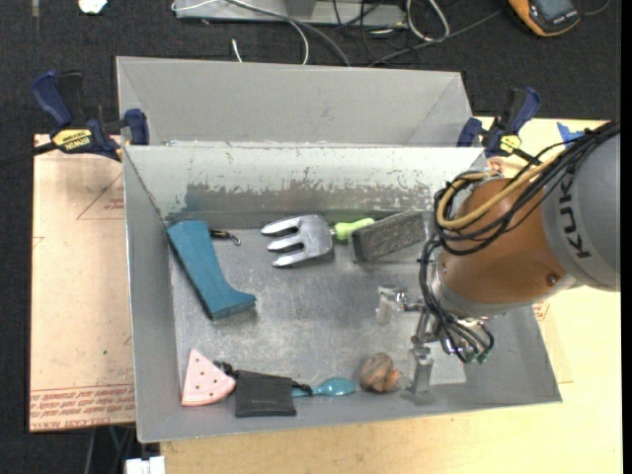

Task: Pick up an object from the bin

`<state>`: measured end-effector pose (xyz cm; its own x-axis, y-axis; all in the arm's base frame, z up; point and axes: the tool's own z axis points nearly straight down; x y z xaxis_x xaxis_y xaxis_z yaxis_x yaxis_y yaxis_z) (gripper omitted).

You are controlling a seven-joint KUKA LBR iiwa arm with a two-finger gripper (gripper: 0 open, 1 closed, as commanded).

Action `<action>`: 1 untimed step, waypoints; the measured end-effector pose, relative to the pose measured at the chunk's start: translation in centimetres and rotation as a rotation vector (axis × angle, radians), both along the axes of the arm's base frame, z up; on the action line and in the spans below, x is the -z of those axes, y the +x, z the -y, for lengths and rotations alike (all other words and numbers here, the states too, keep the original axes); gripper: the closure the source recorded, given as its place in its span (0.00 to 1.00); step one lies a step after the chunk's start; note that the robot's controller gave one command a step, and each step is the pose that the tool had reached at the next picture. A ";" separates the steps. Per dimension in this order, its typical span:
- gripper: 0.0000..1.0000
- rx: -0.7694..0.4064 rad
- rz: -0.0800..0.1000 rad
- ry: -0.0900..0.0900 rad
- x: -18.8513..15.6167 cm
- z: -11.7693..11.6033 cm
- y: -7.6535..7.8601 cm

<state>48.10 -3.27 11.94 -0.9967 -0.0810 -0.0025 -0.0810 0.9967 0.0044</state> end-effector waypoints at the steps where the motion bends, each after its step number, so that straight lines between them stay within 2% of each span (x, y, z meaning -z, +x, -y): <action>1: 0.00 -0.079 0.003 0.000 -2.6 -6.2 -0.1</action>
Offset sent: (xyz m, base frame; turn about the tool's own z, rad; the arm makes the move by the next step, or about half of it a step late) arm -0.0009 0.0168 0.0019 -0.0079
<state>47.97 2.94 14.52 -0.9872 -0.1597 -0.0058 -0.1597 0.9872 0.0040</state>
